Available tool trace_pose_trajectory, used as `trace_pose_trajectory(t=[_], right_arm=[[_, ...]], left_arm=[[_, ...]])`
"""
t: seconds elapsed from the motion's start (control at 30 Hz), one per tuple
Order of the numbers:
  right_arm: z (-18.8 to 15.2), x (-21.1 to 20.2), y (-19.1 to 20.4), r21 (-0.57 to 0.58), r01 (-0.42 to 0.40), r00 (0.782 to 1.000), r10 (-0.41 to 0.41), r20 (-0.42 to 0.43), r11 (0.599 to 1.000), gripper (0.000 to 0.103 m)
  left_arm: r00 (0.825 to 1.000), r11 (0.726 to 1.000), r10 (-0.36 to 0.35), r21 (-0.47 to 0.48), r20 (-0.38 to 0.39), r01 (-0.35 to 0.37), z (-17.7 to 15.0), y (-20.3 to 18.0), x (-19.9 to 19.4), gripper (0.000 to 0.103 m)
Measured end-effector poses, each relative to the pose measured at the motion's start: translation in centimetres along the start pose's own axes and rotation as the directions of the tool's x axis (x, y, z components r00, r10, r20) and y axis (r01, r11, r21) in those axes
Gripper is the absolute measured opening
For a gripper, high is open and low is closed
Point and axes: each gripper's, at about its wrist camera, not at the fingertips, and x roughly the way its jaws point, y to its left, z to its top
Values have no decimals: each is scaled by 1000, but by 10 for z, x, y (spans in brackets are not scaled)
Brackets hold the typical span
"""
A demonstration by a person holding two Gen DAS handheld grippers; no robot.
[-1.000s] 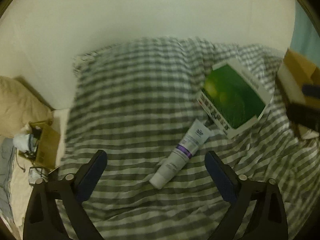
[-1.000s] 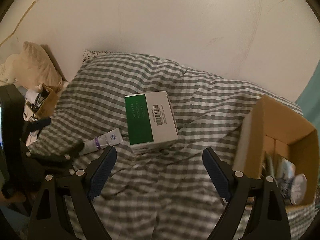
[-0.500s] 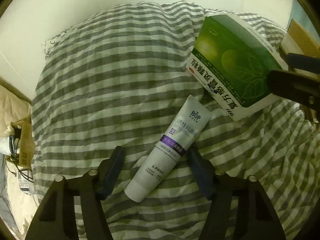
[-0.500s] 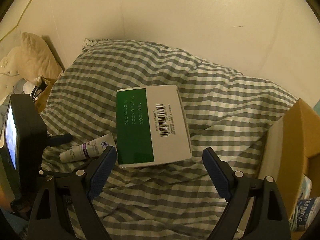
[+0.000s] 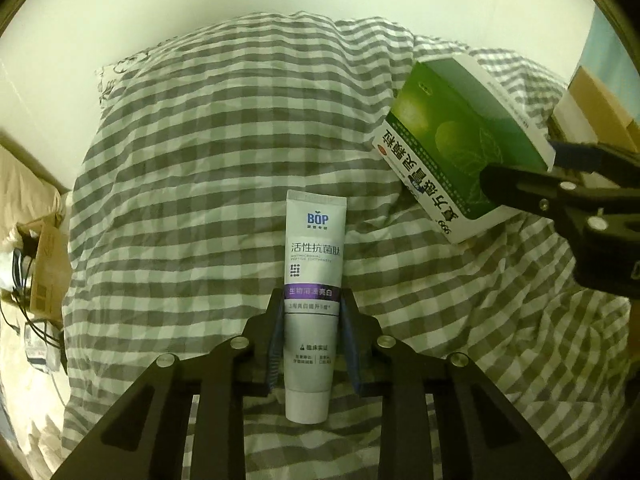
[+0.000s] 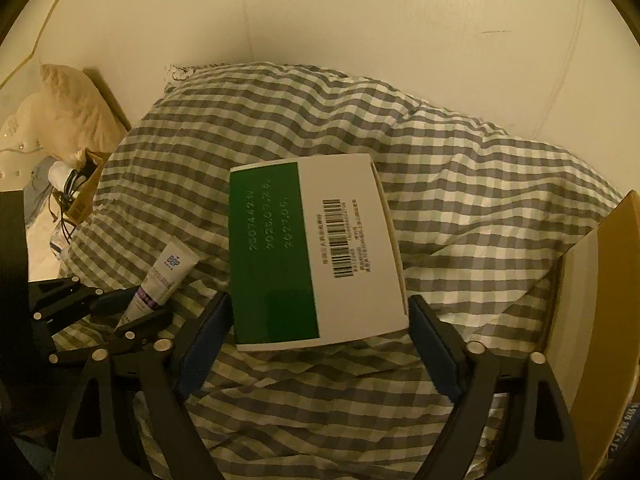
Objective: Organize objects
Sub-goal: 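Grasp the green-and-white box with the right tool while the left tool grasps the toothpaste tube, then carry the green box with the right tool while the left tool carries the toothpaste over the box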
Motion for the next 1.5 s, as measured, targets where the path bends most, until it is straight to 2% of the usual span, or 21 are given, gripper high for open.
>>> trace_pose_trajectory(t=[0.13,0.3,0.6,0.8,1.0,1.13,1.23,1.37,1.5], right_arm=[[-1,-7,3,-10,-4,1000,4,-4,1000,78],[0,-36,11,-22,11,1000,-10,28,1000,78],[1,-150,25,-82,88,984,-74,160,993,78],[-10,-243,23,-64,140,958,-119,262,988,78],[-25,-326,15,-33,185,922,-162,352,982,78],[-34,-370,11,-15,215,897,-192,397,976,78],[-42,-393,-2,5,231,883,-211,418,973,78],[-46,-406,-26,43,243,873,-237,427,969,78],[-42,-400,-58,81,238,875,-250,415,968,78]], left_arm=[[1000,999,-13,-34,5,13,-3,6,-16,26],[999,998,-23,-57,36,25,1,8,-45,26],[987,998,-29,-54,156,38,8,-11,-131,26],[958,999,-29,-24,286,37,18,-28,-215,26],[913,998,-60,44,403,46,24,-73,-283,26],[892,994,-108,79,439,81,31,-101,-301,26],[883,990,-135,106,449,97,38,-122,-306,26],[880,985,-154,142,450,100,50,-151,-303,26],[885,980,-169,167,433,105,68,-178,-287,26]])
